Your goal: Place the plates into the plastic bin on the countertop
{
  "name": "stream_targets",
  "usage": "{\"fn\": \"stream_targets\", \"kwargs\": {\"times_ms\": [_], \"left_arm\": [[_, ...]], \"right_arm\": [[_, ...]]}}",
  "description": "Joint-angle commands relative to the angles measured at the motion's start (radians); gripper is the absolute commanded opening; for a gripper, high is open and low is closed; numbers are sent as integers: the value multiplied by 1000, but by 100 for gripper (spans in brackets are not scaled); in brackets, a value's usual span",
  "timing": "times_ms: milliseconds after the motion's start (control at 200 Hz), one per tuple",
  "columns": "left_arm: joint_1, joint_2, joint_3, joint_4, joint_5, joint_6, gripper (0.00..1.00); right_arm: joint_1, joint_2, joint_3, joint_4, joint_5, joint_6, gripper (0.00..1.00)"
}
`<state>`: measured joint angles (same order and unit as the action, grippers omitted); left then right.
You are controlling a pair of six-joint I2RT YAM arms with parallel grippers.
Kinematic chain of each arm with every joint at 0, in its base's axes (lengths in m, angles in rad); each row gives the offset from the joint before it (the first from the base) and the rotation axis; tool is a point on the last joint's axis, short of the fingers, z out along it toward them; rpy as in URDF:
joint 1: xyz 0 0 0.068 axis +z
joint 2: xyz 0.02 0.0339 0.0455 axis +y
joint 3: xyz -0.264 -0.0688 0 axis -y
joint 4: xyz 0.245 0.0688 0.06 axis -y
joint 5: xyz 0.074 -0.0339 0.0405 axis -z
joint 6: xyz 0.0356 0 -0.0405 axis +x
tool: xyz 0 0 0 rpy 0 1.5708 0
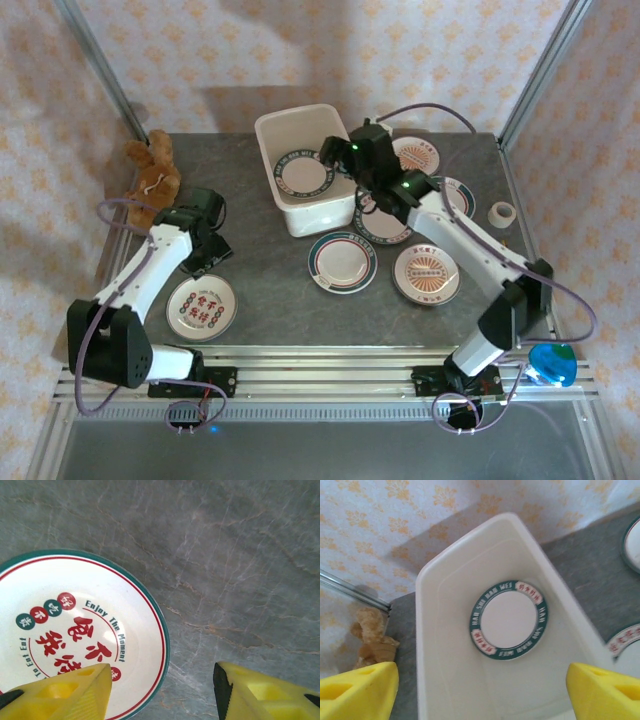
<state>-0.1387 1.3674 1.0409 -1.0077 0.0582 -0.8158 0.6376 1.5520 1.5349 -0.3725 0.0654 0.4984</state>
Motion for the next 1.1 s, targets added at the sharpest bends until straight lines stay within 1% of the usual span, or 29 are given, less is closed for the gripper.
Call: {"fn": "stream_targets", "kwargs": {"times_ms": [0, 135, 340, 656, 861, 1096], "left_arm": [[-19, 56, 16, -27, -65, -54, 58], [-50, 152, 25, -21, -55, -49, 58], [-68, 235, 11, 11, -40, -72, 59], [-72, 295, -29, 42, -36, -62, 58], [-72, 324, -52, 67, -13, -40, 58], [-71, 337, -84, 79, -24, -22, 57]], "right_arm": [[-21, -95, -105, 40, -71, -126, 86], [-35, -186, -212, 46, -98, -144, 83], [-38, -249, -285, 27, -132, -161, 85], [-39, -267, -314, 1, -145, -185, 88], [-39, -265, -334, 44, -213, -192, 91], [-39, -240, -323, 44, -227, -186, 91]]}}
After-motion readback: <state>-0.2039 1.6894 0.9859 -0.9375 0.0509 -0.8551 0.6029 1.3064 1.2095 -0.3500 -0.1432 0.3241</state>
